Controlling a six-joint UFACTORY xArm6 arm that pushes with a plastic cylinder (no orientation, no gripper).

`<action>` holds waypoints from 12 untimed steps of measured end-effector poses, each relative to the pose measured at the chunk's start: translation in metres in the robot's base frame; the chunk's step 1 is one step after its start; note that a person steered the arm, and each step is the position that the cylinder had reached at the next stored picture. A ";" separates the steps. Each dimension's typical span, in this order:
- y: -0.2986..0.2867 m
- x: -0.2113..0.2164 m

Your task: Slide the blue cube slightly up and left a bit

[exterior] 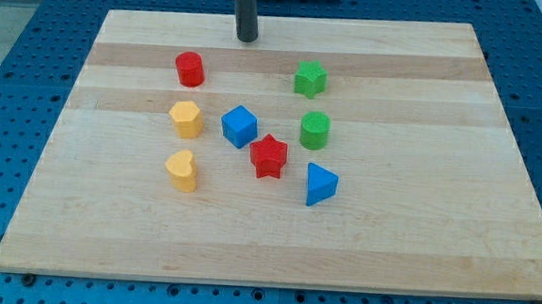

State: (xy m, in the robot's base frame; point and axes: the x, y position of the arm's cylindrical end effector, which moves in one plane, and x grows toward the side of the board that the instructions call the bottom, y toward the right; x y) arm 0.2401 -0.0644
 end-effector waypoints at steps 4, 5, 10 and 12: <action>0.200 0.008; 0.237 0.100; 0.082 0.369; 0.038 0.353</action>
State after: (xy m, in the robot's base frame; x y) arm 0.5929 -0.0268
